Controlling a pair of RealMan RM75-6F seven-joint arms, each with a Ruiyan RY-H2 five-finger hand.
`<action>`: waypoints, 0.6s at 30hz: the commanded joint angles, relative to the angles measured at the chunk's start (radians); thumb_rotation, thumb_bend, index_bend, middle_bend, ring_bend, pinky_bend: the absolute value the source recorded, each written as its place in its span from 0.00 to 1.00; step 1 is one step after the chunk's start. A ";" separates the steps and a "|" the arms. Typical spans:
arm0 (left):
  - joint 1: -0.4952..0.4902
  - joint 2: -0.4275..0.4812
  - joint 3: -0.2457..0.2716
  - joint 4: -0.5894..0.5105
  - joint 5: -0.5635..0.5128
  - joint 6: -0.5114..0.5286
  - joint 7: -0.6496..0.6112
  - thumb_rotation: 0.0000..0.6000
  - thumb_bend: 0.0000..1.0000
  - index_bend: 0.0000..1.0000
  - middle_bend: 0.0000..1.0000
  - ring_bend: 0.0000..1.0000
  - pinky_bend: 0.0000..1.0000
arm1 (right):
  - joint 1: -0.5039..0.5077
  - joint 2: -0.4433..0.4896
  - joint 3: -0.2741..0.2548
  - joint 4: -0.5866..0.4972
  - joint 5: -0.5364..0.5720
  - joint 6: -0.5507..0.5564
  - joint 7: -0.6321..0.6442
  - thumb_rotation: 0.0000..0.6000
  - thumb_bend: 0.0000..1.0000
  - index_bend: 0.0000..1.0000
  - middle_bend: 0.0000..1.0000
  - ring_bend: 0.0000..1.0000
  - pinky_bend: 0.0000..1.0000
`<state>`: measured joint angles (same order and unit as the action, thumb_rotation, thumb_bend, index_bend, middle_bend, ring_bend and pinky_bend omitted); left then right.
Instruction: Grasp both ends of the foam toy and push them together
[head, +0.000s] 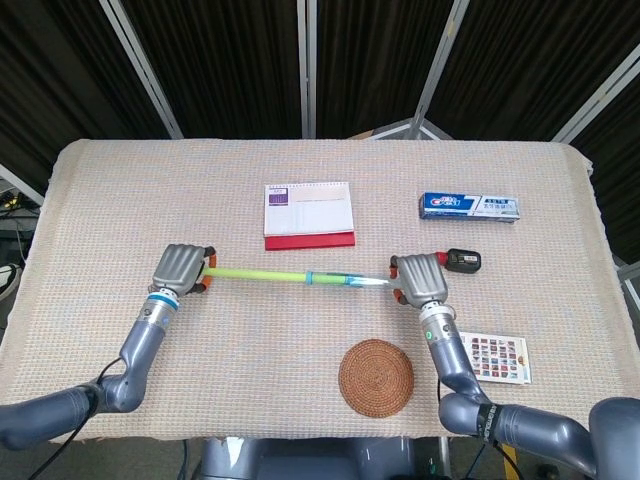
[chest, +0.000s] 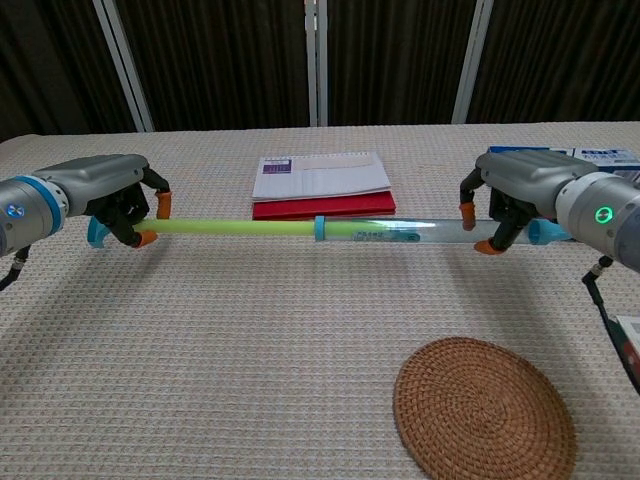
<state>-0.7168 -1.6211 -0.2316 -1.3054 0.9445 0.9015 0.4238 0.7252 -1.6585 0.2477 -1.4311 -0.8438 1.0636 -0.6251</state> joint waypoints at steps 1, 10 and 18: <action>-0.025 -0.017 -0.011 -0.026 -0.023 0.011 0.032 1.00 0.47 0.71 0.82 0.75 0.95 | 0.011 -0.015 0.002 0.003 0.010 0.000 -0.012 1.00 0.55 0.76 1.00 1.00 1.00; -0.062 -0.049 -0.016 -0.046 -0.058 0.024 0.071 1.00 0.46 0.71 0.82 0.75 0.95 | 0.032 -0.044 0.008 0.017 0.016 0.002 -0.012 1.00 0.55 0.76 1.00 1.00 1.00; -0.092 -0.078 -0.020 -0.049 -0.072 0.031 0.086 1.00 0.46 0.71 0.82 0.75 0.95 | 0.051 -0.064 0.014 0.018 0.017 0.003 -0.017 1.00 0.55 0.76 1.00 1.00 1.00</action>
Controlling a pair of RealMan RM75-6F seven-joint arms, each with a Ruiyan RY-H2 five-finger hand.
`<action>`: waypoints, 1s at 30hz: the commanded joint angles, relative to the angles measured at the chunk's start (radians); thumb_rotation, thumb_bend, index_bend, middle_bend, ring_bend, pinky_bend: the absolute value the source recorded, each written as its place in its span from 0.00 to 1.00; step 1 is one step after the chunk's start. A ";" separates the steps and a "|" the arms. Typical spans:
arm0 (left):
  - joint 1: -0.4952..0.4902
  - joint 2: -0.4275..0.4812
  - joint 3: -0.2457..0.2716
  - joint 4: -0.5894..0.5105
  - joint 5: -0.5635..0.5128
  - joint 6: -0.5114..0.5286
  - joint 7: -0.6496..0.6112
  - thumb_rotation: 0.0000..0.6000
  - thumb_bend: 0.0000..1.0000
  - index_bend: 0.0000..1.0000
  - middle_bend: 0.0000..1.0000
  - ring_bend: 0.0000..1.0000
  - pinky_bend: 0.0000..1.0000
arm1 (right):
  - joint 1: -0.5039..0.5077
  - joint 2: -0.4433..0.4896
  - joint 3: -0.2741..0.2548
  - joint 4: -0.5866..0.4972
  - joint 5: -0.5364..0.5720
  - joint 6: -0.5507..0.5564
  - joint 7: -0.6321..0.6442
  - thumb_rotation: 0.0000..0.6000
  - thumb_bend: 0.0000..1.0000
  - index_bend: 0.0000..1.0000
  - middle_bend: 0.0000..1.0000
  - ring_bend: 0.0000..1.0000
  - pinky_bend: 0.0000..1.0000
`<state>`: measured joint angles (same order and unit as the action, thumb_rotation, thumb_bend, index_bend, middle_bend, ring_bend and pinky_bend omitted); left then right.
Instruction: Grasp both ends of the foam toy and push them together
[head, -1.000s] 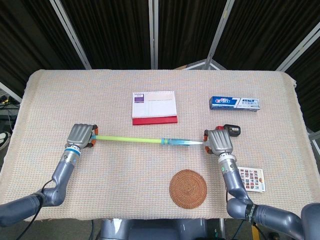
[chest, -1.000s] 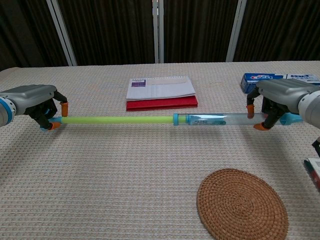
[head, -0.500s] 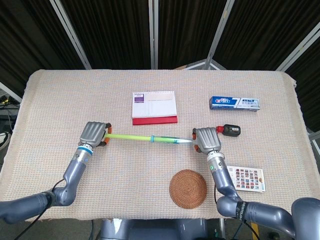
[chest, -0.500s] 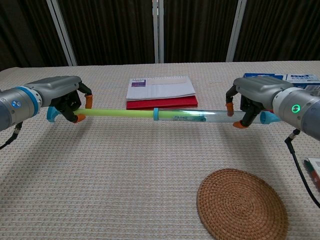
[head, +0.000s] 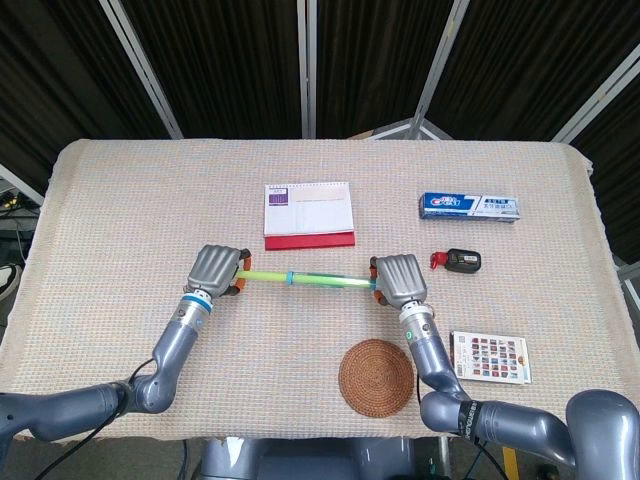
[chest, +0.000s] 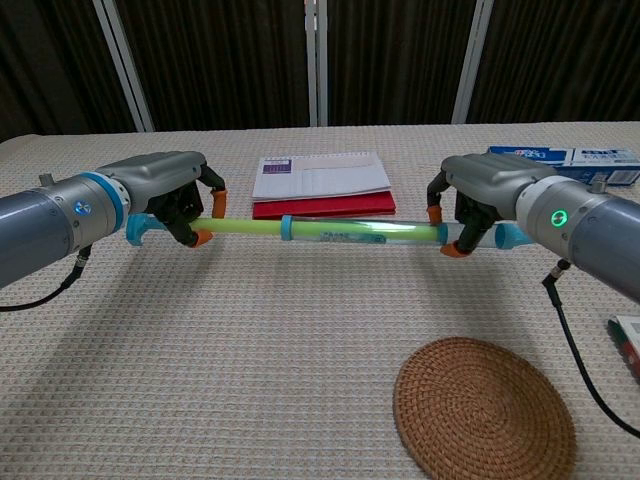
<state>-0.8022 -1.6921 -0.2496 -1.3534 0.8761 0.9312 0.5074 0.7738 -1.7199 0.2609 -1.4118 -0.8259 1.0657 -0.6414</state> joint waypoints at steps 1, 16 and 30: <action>-0.010 -0.010 -0.002 0.000 -0.005 0.001 0.004 1.00 0.46 0.71 0.82 0.75 0.95 | 0.005 -0.005 0.001 -0.003 -0.001 0.001 -0.003 1.00 0.55 0.77 1.00 1.00 1.00; -0.046 -0.047 -0.004 -0.001 -0.010 0.019 0.003 1.00 0.46 0.70 0.82 0.75 0.95 | 0.024 -0.011 0.001 -0.024 0.005 0.019 -0.023 1.00 0.55 0.77 1.00 1.00 1.00; -0.024 -0.003 0.022 -0.031 -0.023 0.032 -0.003 1.00 0.16 0.00 0.79 0.75 0.95 | -0.003 0.019 -0.007 -0.043 0.037 0.049 -0.022 1.00 0.00 0.05 1.00 1.00 1.00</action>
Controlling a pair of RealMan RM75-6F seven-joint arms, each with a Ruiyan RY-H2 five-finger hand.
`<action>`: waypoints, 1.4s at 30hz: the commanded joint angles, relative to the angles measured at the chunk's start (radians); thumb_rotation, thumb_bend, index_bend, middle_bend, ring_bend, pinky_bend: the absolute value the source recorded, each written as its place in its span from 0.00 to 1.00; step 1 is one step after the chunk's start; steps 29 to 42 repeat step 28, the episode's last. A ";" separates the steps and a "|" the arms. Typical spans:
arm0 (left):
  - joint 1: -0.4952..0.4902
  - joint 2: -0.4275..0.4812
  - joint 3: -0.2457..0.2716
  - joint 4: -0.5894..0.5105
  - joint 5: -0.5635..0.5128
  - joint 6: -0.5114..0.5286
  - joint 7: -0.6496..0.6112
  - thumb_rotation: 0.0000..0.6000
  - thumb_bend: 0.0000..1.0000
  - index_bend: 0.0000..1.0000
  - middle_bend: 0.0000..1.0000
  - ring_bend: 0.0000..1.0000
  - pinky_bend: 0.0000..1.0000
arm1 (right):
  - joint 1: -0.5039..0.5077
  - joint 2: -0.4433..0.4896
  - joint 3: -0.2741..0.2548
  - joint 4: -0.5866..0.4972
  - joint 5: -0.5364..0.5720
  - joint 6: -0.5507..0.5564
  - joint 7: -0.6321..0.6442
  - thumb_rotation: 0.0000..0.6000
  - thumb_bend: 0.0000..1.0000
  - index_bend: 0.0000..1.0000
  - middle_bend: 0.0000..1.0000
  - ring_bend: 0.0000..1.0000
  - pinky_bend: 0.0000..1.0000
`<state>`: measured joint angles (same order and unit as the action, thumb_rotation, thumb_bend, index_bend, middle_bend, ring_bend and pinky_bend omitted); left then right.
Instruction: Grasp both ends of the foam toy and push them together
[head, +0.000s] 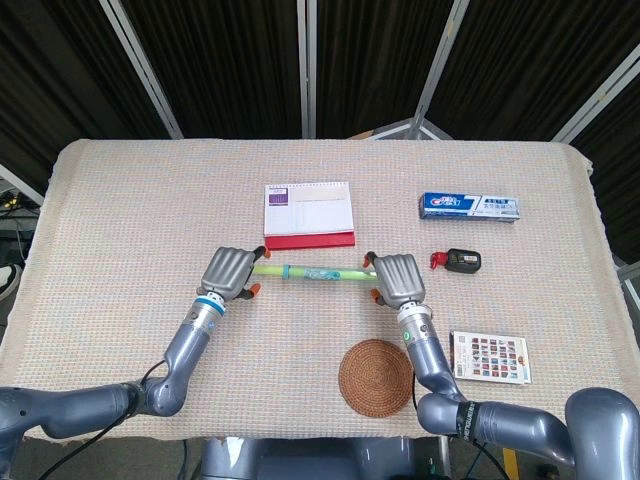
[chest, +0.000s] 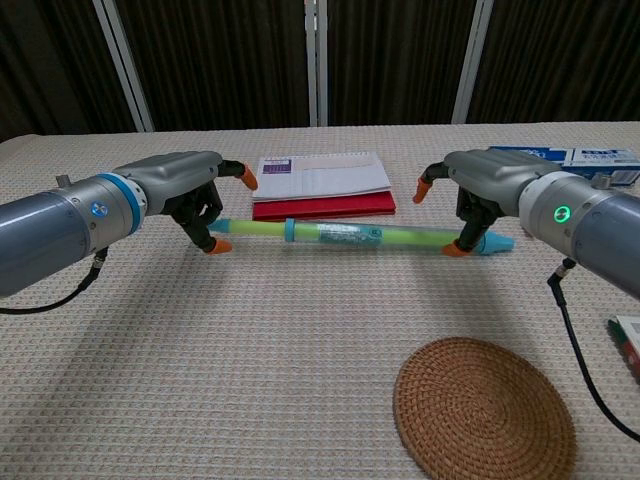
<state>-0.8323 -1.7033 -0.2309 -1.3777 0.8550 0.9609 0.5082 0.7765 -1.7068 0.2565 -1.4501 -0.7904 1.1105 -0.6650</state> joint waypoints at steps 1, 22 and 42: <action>0.009 0.012 0.005 -0.010 -0.001 0.004 -0.007 1.00 0.15 0.00 0.78 0.75 0.95 | -0.008 0.010 -0.004 -0.008 0.002 0.005 0.004 1.00 0.00 0.03 1.00 1.00 1.00; 0.423 0.457 0.187 -0.414 0.359 0.449 -0.265 1.00 0.00 0.00 0.00 0.00 0.00 | -0.381 0.543 -0.228 -0.214 -0.561 0.328 0.485 1.00 0.00 0.00 0.03 0.01 0.02; 0.548 0.494 0.255 -0.428 0.477 0.595 -0.300 1.00 0.00 0.00 0.00 0.00 0.00 | -0.476 0.585 -0.263 -0.189 -0.651 0.444 0.503 1.00 0.00 0.00 0.00 0.00 0.00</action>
